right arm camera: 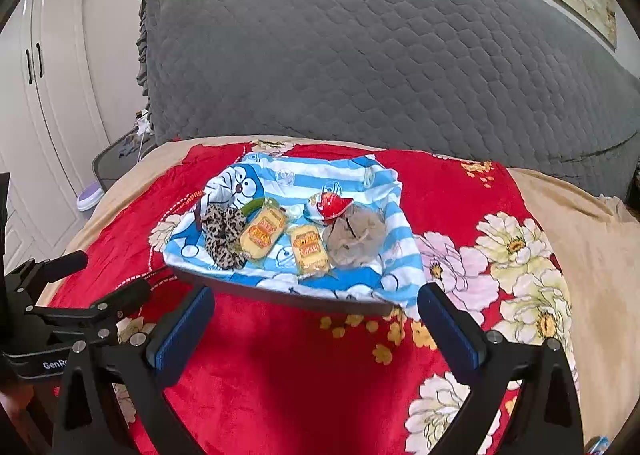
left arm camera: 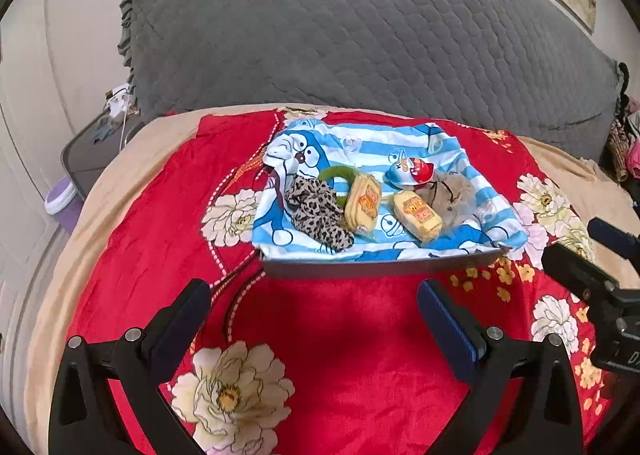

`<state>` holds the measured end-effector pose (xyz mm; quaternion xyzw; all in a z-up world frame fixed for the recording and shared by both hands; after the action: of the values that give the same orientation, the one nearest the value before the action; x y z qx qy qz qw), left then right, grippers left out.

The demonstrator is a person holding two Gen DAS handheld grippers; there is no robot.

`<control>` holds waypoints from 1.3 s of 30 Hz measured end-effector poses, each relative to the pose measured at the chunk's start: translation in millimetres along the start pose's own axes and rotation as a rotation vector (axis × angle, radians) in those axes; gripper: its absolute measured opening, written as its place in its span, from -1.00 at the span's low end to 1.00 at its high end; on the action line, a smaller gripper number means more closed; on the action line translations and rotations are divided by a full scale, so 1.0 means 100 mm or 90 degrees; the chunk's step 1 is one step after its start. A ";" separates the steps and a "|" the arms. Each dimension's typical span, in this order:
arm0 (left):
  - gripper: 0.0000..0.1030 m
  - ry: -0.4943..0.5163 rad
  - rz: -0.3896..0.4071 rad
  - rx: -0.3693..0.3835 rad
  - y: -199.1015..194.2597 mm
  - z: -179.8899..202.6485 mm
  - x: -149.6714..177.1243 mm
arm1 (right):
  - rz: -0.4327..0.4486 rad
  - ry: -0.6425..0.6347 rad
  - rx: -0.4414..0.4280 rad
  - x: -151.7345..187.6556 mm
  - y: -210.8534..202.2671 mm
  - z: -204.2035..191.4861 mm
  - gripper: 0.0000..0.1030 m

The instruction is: Organize objects

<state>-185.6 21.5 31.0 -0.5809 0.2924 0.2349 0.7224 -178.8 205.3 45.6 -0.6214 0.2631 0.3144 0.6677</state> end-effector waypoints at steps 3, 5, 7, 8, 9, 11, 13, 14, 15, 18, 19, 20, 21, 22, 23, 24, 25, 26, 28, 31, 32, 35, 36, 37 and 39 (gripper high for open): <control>0.99 0.005 0.013 -0.017 -0.09 -0.01 0.04 | -0.002 0.003 -0.003 0.09 -0.07 0.00 0.98; 0.99 0.001 0.022 -0.009 -0.14 0.00 0.07 | -0.001 0.003 -0.005 0.14 -0.11 0.00 0.98; 0.99 -0.006 0.022 0.003 -0.18 0.01 0.09 | -0.005 0.004 -0.006 0.19 -0.15 -0.01 0.98; 0.99 -0.011 0.026 0.008 -0.20 0.01 0.09 | -0.003 0.006 -0.006 0.20 -0.17 -0.01 0.98; 0.99 -0.013 0.033 0.009 -0.23 0.01 0.10 | -0.003 0.007 -0.005 0.22 -0.19 -0.01 0.98; 0.99 -0.019 0.038 0.010 -0.28 0.01 0.12 | -0.002 0.011 -0.005 0.25 -0.22 -0.01 0.98; 0.99 -0.015 0.036 0.013 -0.29 0.02 0.14 | 0.000 0.013 -0.005 0.28 -0.25 -0.01 0.98; 0.99 -0.017 0.033 0.012 -0.29 0.02 0.16 | 0.001 0.014 -0.005 0.29 -0.26 -0.02 0.98; 0.99 -0.020 0.032 0.019 -0.30 0.03 0.18 | 0.001 0.015 -0.006 0.31 -0.27 -0.02 0.98; 0.99 -0.035 0.022 0.028 -0.29 0.02 0.27 | 0.003 0.016 -0.008 0.37 -0.29 -0.03 0.98; 0.99 -0.036 0.022 0.025 -0.29 0.01 0.29 | 0.001 0.016 -0.010 0.39 -0.28 -0.04 0.98; 0.99 -0.038 0.024 0.018 -0.29 0.00 0.33 | 0.001 0.018 -0.009 0.42 -0.29 -0.04 0.98; 0.99 -0.039 0.023 0.014 -0.29 -0.01 0.36 | -0.001 0.020 -0.009 0.45 -0.29 -0.04 0.99; 0.99 -0.038 0.022 0.012 -0.29 -0.01 0.38 | -0.001 0.022 -0.012 0.49 -0.29 -0.05 0.99; 0.99 -0.033 0.018 0.007 -0.28 -0.01 0.42 | 0.000 0.024 -0.013 0.52 -0.29 -0.05 0.99; 0.99 -0.029 0.016 0.007 -0.27 -0.01 0.45 | -0.001 0.021 -0.011 0.55 -0.28 -0.06 0.98; 0.99 -0.027 0.014 0.009 -0.27 -0.01 0.48 | -0.005 0.020 -0.008 0.59 -0.27 -0.05 0.99; 0.99 -0.024 0.014 0.006 -0.27 -0.01 0.50 | -0.008 0.019 -0.009 0.62 -0.26 -0.06 0.99; 0.99 -0.021 0.011 0.001 -0.26 -0.01 0.56 | -0.012 0.017 -0.009 0.68 -0.25 -0.06 0.99; 0.99 -0.014 0.008 -0.012 -0.24 -0.02 0.62 | -0.017 0.012 -0.004 0.76 -0.23 -0.07 0.99; 0.99 -0.012 0.005 -0.016 -0.24 -0.03 0.64 | -0.017 0.010 -0.004 0.77 -0.23 -0.07 0.99; 0.99 -0.006 0.007 -0.021 -0.23 -0.03 0.68 | -0.014 0.013 -0.001 0.82 -0.23 -0.05 0.99; 0.99 -0.002 0.006 -0.022 -0.22 -0.03 0.70 | -0.012 0.019 0.000 0.84 -0.24 -0.03 0.99; 0.99 -0.001 0.004 -0.024 -0.21 -0.03 0.72 | -0.011 0.022 0.001 0.88 -0.23 -0.03 0.99; 0.99 -0.005 0.003 -0.021 -0.18 -0.04 0.77 | -0.011 0.024 -0.002 0.94 -0.22 -0.03 0.99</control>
<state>-118.8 13.7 -10.1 -0.5910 0.2873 0.2432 0.7135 -100.0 210.9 -10.0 -0.6305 0.2695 0.2974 0.6644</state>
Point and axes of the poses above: each gripper's, at about its wrist camera, not at the fingertips, and y roughly the way its jaws point, z to its right, x to its underside, the point moved 6 cm from there along y, roughly the way its jaws point, and after that the axes turned 10 degrees about x, right-handed, at the moved point
